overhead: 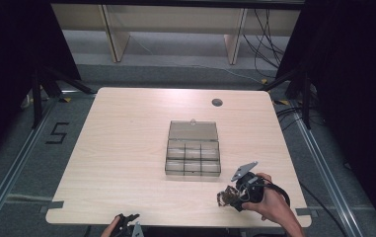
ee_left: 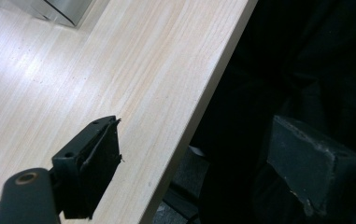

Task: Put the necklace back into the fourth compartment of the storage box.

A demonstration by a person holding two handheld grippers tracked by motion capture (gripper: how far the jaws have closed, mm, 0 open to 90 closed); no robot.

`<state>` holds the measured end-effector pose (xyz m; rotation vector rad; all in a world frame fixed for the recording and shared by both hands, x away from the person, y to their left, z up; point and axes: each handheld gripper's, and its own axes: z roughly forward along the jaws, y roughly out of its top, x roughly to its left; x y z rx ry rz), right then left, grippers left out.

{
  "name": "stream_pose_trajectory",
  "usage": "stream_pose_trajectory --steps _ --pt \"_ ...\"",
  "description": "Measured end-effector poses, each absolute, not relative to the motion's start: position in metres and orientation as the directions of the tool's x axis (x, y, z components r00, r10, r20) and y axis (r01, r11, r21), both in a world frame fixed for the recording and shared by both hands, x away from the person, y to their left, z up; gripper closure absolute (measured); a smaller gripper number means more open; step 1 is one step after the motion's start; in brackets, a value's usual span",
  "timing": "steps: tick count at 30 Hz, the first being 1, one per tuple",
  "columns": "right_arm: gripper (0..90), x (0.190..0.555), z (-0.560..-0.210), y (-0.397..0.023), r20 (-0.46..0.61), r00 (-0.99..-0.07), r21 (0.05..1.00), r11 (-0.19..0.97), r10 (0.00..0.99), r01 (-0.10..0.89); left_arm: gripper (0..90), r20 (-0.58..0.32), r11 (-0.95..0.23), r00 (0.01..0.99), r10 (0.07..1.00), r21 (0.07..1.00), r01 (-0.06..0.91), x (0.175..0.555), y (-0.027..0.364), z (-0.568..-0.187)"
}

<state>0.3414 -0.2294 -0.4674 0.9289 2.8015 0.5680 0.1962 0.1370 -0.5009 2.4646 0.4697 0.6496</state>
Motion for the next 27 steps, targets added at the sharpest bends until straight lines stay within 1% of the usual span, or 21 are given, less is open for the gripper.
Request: stream_pose_trajectory --steps 2,3,5,14,17,19,20,21,22,24,27 --pt "25.9 0.343 -0.468 -0.228 0.002 -0.801 0.388 0.738 0.599 0.552 16.3 0.369 -0.787 0.804 0.466 0.588 0.187 0.196 0.138 -0.5" --pt "26.1 0.345 -0.469 -0.227 -0.005 -0.801 0.38 0.742 0.599 0.553 16.3 0.359 -0.785 0.809 0.466 0.589 0.191 0.196 0.138 -0.499" --pt "26.7 0.347 -0.471 -0.225 -0.008 -0.805 0.362 0.753 0.593 0.55 16.3 0.367 -0.791 0.808 0.462 0.583 0.188 0.196 0.14 -0.498" --pt "34.2 0.352 -0.481 -0.217 0.02 -0.823 0.316 0.777 0.568 0.544 16.3 0.365 -0.793 0.809 0.461 0.579 0.19 0.196 0.14 -0.496" --pt "40.9 0.352 -0.481 -0.215 0.025 -0.831 0.306 0.787 0.556 0.536 16.3 0.37 -0.791 0.808 0.46 0.584 0.183 0.196 0.139 -0.498" --pt "49.0 0.351 -0.48 -0.214 0.022 -0.832 0.305 0.789 0.554 0.533 16.3 0.369 -0.789 0.807 0.46 0.587 0.182 0.196 0.139 -0.497" --pt "51.2 0.351 -0.48 -0.214 0.021 -0.833 0.304 0.79 0.554 0.533 16.3 0.379 -0.787 0.797 0.471 0.589 0.185 0.196 0.138 -0.498" --pt "54.3 0.35 -0.48 -0.214 0.016 -0.834 0.305 0.791 0.552 0.53 16.3 0.372 -0.791 0.806 0.461 0.585 0.182 0.196 0.138 -0.498" --pt "57.8 0.35 -0.479 -0.214 0.023 -0.837 0.305 0.793 0.547 0.527 16.3 0.364 -0.788 0.808 0.462 0.587 0.186 0.196 0.138 -0.499" --pt "67.9 0.35 -0.479 -0.214 0.039 -0.842 0.31 0.795 0.538 0.522 16.3 0.372 -0.792 0.807 0.459 0.584 0.181 0.196 0.139 -0.497" --pt "74.3 0.35 -0.479 -0.214 0.037 -0.854 0.319 0.804 0.519 0.502 16.3 0.374 -0.789 0.803 0.464 0.587 0.183 0.195 0.139 -0.498"
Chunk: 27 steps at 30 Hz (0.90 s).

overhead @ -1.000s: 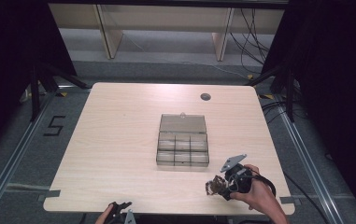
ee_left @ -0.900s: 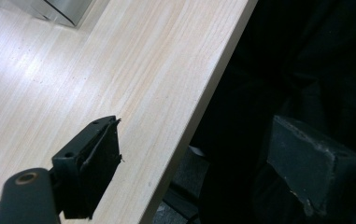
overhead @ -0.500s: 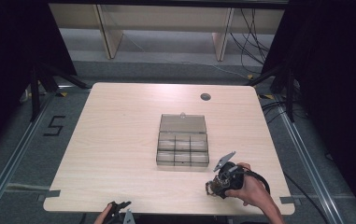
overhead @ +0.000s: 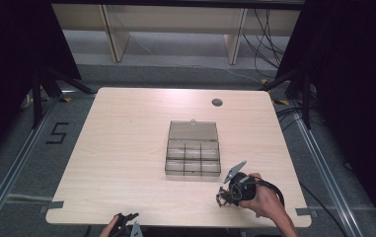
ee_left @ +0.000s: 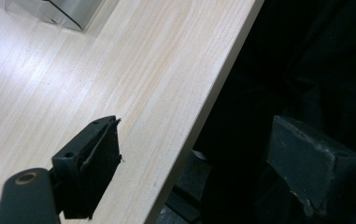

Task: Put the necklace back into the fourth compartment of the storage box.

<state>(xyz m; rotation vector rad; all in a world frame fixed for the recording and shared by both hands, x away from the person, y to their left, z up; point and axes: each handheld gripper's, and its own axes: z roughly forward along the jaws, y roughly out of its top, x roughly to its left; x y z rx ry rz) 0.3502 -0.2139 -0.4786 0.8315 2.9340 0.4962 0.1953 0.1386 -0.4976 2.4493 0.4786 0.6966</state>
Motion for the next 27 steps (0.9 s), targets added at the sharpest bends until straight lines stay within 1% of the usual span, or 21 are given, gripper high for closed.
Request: stream_pose_trajectory --steps 3,6,7,8,9,10,12,13,14,16,19,21,22,24,26,27 --pt "77.1 0.349 -0.476 -0.212 0.036 -0.858 0.317 0.808 0.513 0.496 16.3 0.362 -0.792 0.814 0.454 0.583 0.183 0.197 0.138 -0.499" --pt "77.1 0.349 -0.475 -0.21 0.039 -0.871 0.312 0.822 0.49 0.476 16.2 0.359 -0.793 0.816 0.452 0.581 0.184 0.196 0.138 -0.499" --pt "77.1 0.348 -0.475 -0.209 0.033 -0.866 0.31 0.819 0.498 0.483 16.2 0.367 -0.797 0.813 0.452 0.575 0.183 0.197 0.138 -0.499" --pt "77.2 0.349 -0.476 -0.208 0.03 -0.878 0.316 0.829 0.478 0.462 16.3 0.362 -0.786 0.809 0.463 0.589 0.187 0.196 0.138 -0.5" --pt "77.2 0.35 -0.475 -0.208 0.027 -0.878 0.313 0.83 0.477 0.461 16.3 0.386 -0.801 0.802 0.456 0.571 0.18 0.196 0.138 -0.499" --pt "77.3 0.349 -0.475 -0.207 0.024 -0.871 0.313 0.824 0.491 0.473 16.3 0.367 -0.793 0.81 0.456 0.582 0.183 0.196 0.137 -0.5" --pt "77.5 0.349 -0.472 -0.207 0.017 -0.869 0.325 0.819 0.495 0.473 16.3 0.369 -0.793 0.809 0.457 0.581 0.183 0.197 0.138 -0.5" --pt "77.6 0.349 -0.47 -0.207 0.011 -0.868 0.332 0.817 0.496 0.471 16.3 0.353 -0.789 0.818 0.454 0.586 0.185 0.197 0.139 -0.499" --pt "77.6 0.35 -0.467 -0.207 0.009 -0.873 0.341 0.819 0.488 0.461 16.3 0.359 -0.785 0.81 0.464 0.59 0.188 0.196 0.139 -0.499" --pt "77.7 0.349 -0.461 -0.207 0.0 -0.864 0.353 0.809 0.503 0.47 16.3 0.361 -0.787 0.81 0.462 0.588 0.187 0.196 0.139 -0.498" --pt "77.8 0.35 -0.456 -0.205 -0.01 -0.873 0.376 0.81 0.488 0.449 16.3 0.368 -0.792 0.808 0.461 0.582 0.186 0.196 0.14 -0.498" --pt "77.9 0.35 -0.451 -0.203 -0.015 -0.87 0.379 0.808 0.493 0.452 16.3 0.364 -0.789 0.807 0.464 0.584 0.19 0.196 0.14 -0.498" --pt "77.9 0.351 -0.45 -0.201 -0.022 -0.88 0.39 0.814 0.475 0.43 16.3 0.364 -0.79 0.807 0.464 0.583 0.192 0.196 0.14 -0.499" --pt "79.8 0.349 -0.445 -0.198 -0.011 -0.873 0.384 0.808 0.487 0.446 16.3 0.374 -0.796 0.805 0.46 0.576 0.188 0.197 0.141 -0.498" --pt "79.9 0.351 -0.438 -0.196 -0.031 -0.885 0.386 0.823 0.464 0.417 16.3 0.364 -0.79 0.808 0.463 0.583 0.19 0.198 0.14 -0.499" --pt "79.9 0.35 -0.436 -0.194 -0.026 -0.883 0.385 0.82 0.468 0.423 16.3 0.365 -0.789 0.807 0.464 0.584 0.19 0.197 0.14 -0.499"
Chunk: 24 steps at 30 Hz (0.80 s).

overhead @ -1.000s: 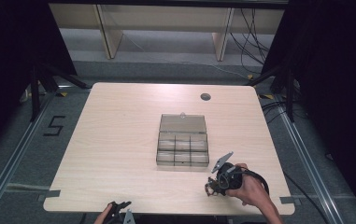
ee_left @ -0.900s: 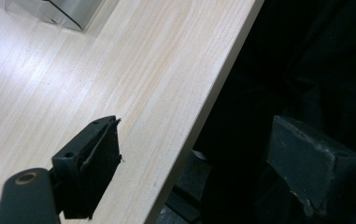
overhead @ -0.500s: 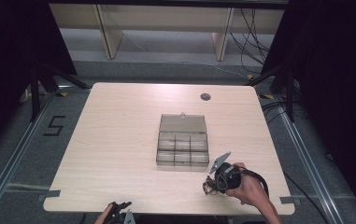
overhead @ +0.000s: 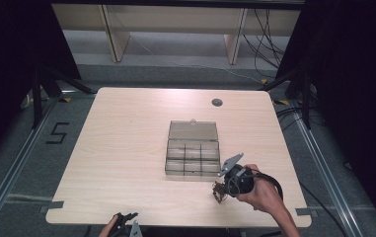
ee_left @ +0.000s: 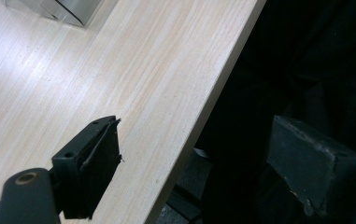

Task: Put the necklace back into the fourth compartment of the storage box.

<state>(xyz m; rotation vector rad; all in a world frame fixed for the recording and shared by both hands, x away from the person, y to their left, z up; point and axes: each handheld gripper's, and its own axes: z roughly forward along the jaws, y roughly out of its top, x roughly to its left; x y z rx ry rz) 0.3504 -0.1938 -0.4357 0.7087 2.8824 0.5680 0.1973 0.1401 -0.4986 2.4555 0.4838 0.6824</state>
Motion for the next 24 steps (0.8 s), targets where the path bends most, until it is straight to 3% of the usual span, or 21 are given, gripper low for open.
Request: stream_pose_trajectory --steps 11,24 --pt "81.2 0.356 -0.395 -0.176 -0.101 -0.904 0.401 0.849 0.415 0.345 16.3 0.362 -0.794 0.813 0.457 0.579 0.188 0.196 0.139 -0.5" --pt "81.2 0.373 -0.374 -0.144 -0.103 -0.922 0.398 0.865 0.373 0.305 16.3 0.366 -0.792 0.81 0.458 0.581 0.185 0.196 0.14 -0.498"
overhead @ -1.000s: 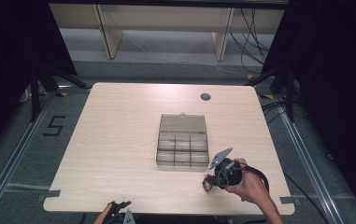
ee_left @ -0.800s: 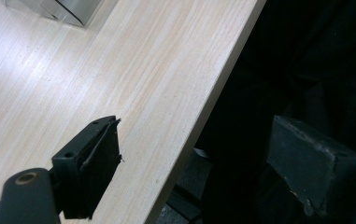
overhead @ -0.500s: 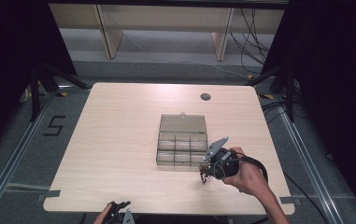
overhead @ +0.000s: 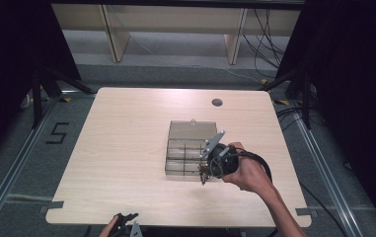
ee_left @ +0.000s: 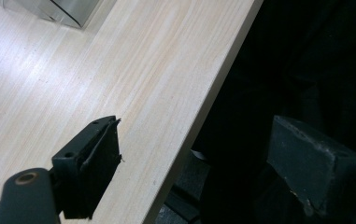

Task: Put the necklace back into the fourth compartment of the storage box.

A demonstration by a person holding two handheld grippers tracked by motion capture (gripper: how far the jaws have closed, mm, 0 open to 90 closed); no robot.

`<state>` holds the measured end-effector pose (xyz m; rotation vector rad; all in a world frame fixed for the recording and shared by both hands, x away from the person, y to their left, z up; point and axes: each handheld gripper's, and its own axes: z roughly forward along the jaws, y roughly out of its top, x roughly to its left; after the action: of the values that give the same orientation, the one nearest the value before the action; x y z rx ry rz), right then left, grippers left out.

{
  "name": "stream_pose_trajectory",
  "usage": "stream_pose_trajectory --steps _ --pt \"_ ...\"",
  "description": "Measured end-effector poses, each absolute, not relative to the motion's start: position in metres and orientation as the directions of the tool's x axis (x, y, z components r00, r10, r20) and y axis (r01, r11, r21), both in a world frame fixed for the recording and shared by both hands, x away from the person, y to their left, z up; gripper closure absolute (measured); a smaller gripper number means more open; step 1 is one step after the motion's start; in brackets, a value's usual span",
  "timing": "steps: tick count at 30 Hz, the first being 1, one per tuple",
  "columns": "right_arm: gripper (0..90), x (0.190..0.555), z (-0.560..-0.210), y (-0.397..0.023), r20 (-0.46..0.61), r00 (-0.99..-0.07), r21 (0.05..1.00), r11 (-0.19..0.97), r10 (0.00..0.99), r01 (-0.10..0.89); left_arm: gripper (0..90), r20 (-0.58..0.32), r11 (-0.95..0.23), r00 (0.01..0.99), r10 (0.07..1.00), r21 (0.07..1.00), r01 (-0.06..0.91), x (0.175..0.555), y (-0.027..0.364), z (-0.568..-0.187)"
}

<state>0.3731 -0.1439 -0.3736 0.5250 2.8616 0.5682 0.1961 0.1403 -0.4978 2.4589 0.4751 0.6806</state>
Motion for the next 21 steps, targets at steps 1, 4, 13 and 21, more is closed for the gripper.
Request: stream_pose_trajectory --steps 1,4,13,21 --pt "81.2 0.375 -0.372 -0.142 -0.111 -0.923 0.397 0.868 0.368 0.298 16.3 0.362 -0.789 0.81 0.461 0.586 0.186 0.196 0.14 -0.498" --pt "81.2 0.38 -0.366 -0.133 -0.113 -0.926 0.392 0.873 0.359 0.291 16.3 0.364 -0.79 0.81 0.459 0.585 0.185 0.196 0.14 -0.497" --pt "81.2 0.398 -0.357 -0.107 -0.102 -0.928 0.38 0.876 0.358 0.297 16.3 0.358 -0.783 0.81 0.465 0.593 0.187 0.195 0.141 -0.496" --pt "81.2 0.416 -0.366 -0.085 -0.087 -0.933 0.36 0.884 0.349 0.297 16.3 0.359 -0.784 0.812 0.46 0.593 0.182 0.195 0.14 -0.496"
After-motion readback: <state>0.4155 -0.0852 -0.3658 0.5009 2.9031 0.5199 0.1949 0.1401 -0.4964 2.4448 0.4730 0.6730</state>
